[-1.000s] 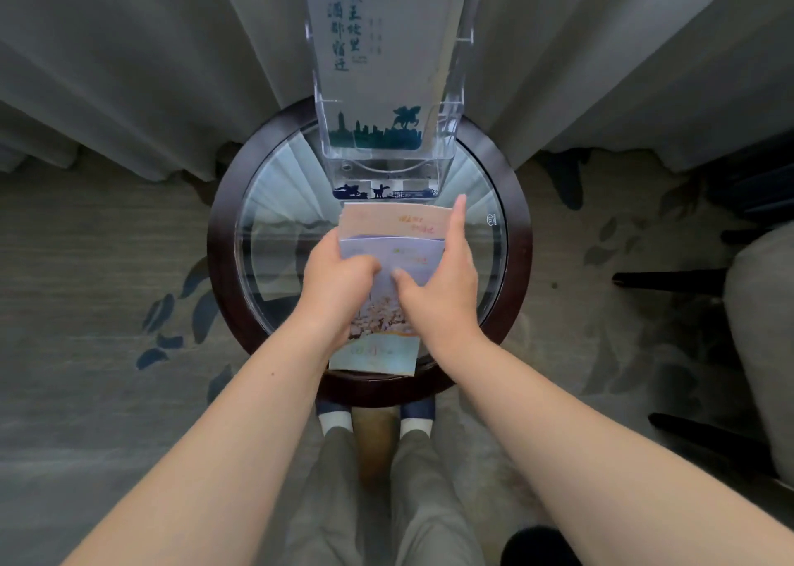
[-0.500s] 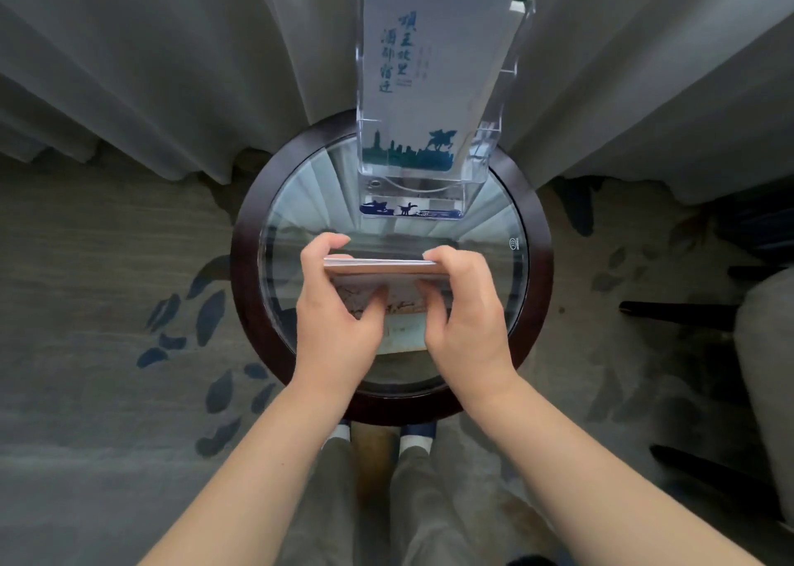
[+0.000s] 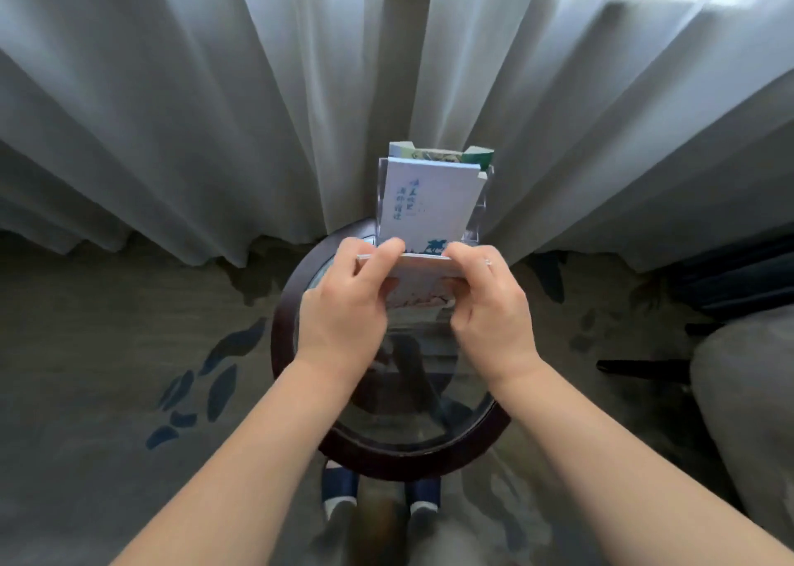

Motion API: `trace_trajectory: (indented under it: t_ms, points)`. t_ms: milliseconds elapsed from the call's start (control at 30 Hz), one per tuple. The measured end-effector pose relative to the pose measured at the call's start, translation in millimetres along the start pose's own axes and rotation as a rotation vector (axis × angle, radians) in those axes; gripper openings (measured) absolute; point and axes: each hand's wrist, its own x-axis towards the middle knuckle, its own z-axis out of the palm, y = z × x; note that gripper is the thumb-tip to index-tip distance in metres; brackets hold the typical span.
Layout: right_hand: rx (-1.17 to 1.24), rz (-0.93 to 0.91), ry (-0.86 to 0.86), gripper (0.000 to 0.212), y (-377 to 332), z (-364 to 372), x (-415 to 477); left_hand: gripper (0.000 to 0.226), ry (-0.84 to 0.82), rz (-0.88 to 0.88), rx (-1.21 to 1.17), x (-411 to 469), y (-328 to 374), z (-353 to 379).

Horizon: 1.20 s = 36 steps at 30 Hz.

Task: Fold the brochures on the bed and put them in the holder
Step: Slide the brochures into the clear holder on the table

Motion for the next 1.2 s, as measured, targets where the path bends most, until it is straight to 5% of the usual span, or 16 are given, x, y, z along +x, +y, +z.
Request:
trace_trajectory:
  t_ms: [300,700,967,1200]
  points:
    - [-0.008,-0.024,0.092,0.054,1.2,-29.0,54.8,0.039,0.003,0.116,0.137,73.8,28.8,-26.9]
    - [-0.059,0.006,-0.105,0.071,49.0,-14.2,60.3,0.047,-0.143,0.109,0.300,75.7,35.9,22.3]
    - [-0.080,-0.032,-0.148,0.071,69.3,-4.0,62.6,0.025,-0.062,0.142,0.385,82.7,33.2,47.5]
    - [-0.053,-0.079,-0.122,0.065,71.6,-5.3,83.6,0.029,0.001,0.126,0.362,98.9,33.0,49.1]
